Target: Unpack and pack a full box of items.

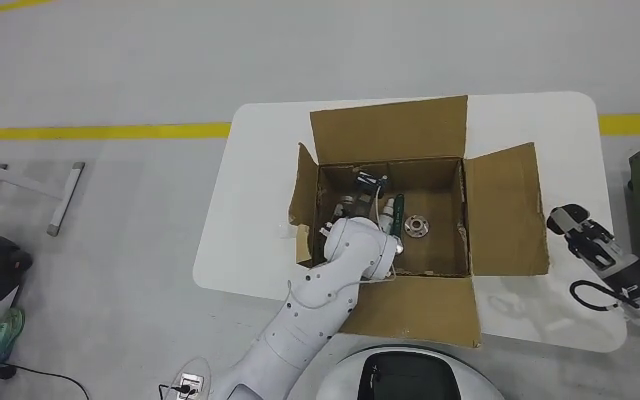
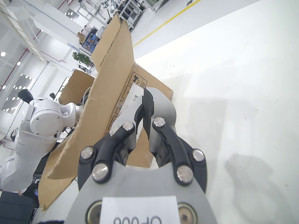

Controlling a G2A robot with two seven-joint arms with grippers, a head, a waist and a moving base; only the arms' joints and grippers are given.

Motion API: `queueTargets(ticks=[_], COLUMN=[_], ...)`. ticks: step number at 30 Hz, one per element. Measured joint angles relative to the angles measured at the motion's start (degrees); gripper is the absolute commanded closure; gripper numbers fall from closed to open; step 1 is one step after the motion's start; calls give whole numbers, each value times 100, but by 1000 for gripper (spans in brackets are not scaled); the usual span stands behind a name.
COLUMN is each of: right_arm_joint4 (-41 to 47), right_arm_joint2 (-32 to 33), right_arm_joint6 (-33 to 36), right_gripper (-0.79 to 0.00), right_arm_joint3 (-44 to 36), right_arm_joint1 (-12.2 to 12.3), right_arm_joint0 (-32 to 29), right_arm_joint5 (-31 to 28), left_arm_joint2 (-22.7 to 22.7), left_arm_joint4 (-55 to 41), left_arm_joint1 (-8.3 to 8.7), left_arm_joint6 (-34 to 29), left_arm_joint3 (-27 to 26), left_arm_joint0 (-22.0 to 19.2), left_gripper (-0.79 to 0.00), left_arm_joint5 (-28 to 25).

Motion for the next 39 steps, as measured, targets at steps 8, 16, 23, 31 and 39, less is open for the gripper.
queueTargets(ticks=[8,16,23,31,39], right_arm_joint4=[18,473,981,498,375], right_arm_joint2=[15,143,227,-101,-350], right_arm_joint6=[-24,94,684,834,768], right_gripper=[0,-785,-785,-77,0], right_arm_joint3=[-116,-186,-250,-212,-137], right_arm_joint1=[-2,13,68,85,87], right_arm_joint0=[-24,-34,23,172,304], right_arm_joint5=[-109,-537,-934,-538,-382], left_arm_joint2=[-45,-201,-345,-497,-600], left_arm_joint4=[32,233,434,647,763], left_arm_joint1=[-95,-108,-114,-133,-178], left_arm_joint6=[-171,-398,-517,-572,-570], left_arm_joint3=[-120,-637,-877,-929,-955], left_arm_joint0=[-52,106,291,419,485], left_gripper=[-785,-785,-785,-785,-785], left_arm_joint5=[-23,-153,-276,-330,-369])
